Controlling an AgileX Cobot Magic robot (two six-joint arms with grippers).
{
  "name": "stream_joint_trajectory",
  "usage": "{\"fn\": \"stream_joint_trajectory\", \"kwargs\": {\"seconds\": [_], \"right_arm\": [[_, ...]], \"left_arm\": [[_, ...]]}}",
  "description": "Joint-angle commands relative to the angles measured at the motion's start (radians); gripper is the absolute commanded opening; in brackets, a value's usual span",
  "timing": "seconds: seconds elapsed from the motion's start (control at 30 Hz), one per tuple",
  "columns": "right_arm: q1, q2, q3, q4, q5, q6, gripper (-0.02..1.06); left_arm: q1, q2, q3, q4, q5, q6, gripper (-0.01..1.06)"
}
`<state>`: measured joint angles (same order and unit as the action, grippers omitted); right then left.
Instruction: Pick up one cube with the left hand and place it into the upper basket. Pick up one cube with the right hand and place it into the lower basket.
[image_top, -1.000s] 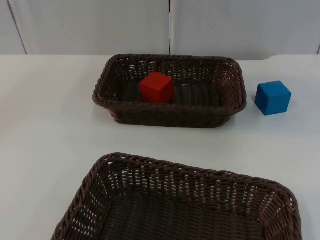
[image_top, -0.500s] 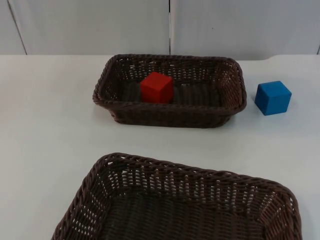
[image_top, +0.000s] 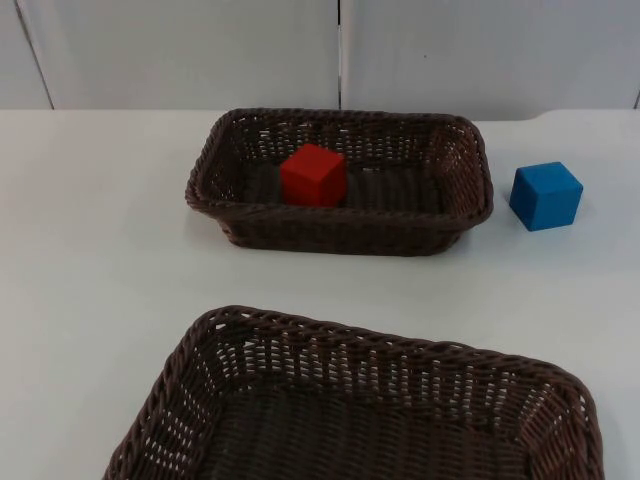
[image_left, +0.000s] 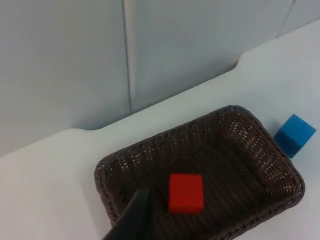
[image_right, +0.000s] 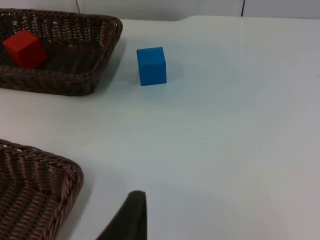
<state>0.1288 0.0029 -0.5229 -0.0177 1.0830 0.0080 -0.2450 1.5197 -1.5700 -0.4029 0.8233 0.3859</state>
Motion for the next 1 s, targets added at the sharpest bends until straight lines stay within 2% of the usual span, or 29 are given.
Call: {"fn": "stream_joint_trajectory", "kwargs": {"seconds": [0.0,0.13,0.23,0.73,0.97], "right_arm": [[-0.006,-0.003,0.008,-0.004,-0.005,-0.002,1.05],[-0.006,-0.003,0.008,-0.004,-0.005,-0.002,1.05],[-0.006,-0.003,0.008,-0.004,-0.005,-0.002,1.05],[-0.006,-0.003,0.008,-0.004,-0.005,-0.002,1.05],[-0.006,-0.003,0.008,-0.004,-0.005,-0.002,1.05]], "left_arm": [[0.003,-0.062,0.072,0.003,-0.064,-0.009,1.05],[0.003,-0.208,0.268,0.003,-0.183,-0.009,1.05],[0.003,-0.288,0.351,0.003,-0.204,-0.009,1.05],[0.003,-0.667,0.624,0.036,-0.194,-0.009,1.05],[0.003,-0.928,0.77,0.043,-0.175,-0.009,1.05]]}}
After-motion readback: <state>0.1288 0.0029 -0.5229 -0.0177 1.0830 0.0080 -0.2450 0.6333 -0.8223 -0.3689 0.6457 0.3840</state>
